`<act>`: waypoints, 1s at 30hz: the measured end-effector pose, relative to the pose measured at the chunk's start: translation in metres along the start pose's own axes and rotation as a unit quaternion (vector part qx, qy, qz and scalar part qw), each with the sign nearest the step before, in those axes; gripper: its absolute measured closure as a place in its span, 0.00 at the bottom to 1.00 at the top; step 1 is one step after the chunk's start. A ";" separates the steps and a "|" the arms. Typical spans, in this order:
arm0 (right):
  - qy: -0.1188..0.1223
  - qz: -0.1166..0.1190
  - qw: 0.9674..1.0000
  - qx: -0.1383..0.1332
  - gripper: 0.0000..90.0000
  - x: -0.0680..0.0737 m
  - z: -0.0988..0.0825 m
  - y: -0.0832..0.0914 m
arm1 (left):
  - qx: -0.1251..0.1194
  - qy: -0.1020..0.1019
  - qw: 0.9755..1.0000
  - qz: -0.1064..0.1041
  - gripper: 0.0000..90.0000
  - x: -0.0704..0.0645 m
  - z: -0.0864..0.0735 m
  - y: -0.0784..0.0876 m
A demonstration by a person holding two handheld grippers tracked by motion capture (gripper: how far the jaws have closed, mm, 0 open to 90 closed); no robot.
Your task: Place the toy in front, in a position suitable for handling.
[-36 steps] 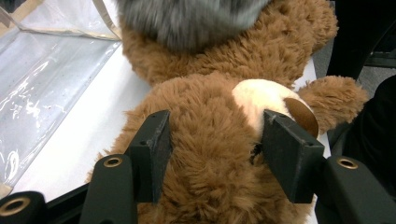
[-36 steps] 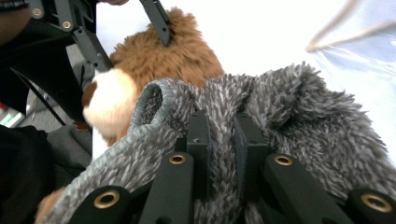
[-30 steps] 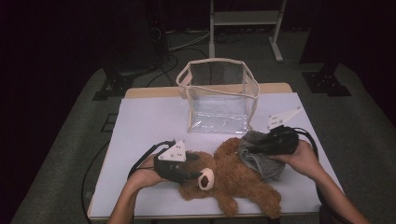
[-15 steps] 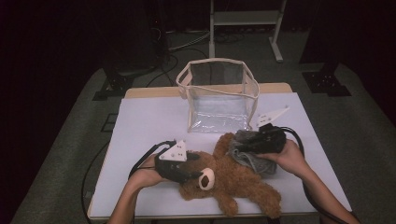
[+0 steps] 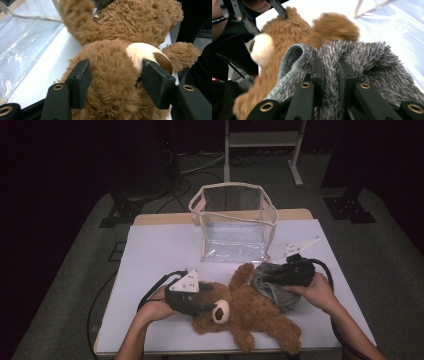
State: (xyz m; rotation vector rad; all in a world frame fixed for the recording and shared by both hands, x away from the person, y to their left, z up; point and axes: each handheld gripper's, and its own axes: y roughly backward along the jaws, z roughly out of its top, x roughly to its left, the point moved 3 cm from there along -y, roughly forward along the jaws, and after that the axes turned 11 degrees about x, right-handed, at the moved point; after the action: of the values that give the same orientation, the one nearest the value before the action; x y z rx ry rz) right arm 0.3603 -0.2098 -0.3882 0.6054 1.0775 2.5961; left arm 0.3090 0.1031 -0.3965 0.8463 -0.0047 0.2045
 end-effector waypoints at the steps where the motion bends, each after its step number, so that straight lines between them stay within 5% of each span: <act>1: -0.006 -0.003 1.000 -0.003 0.85 -0.002 -0.007 0.006 | 0.000 0.001 1.000 0.000 0.45 0.000 0.000 0.000; 6: -0.030 -0.021 0.999 -0.006 0.85 -0.007 -0.037 0.030 | 0.001 0.001 1.000 0.001 0.45 0.001 0.000 0.000; 10: -0.037 -0.025 0.999 -0.011 0.85 -0.008 -0.042 0.036 | 0.001 0.000 1.000 0.000 0.45 0.001 0.000 0.000; 17: -0.005 -0.010 1.000 -0.006 0.84 -0.001 -0.010 0.015 | 0.006 -0.002 1.000 0.002 0.45 0.000 0.001 0.000; 25: 0.044 0.013 0.998 0.031 0.84 0.012 0.040 -0.024 | 0.007 -0.004 1.000 0.002 0.45 -0.001 0.001 0.000; 30: 0.058 0.018 0.997 0.045 0.84 0.018 0.048 -0.042 | 0.008 -0.007 1.000 0.004 0.45 -0.002 0.001 0.001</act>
State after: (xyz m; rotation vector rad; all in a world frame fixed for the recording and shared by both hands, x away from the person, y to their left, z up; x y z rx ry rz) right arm 0.3707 -0.1452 -0.3829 0.5030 1.2370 2.6544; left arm 0.3072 0.1023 -0.3956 0.8631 -0.0196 0.2060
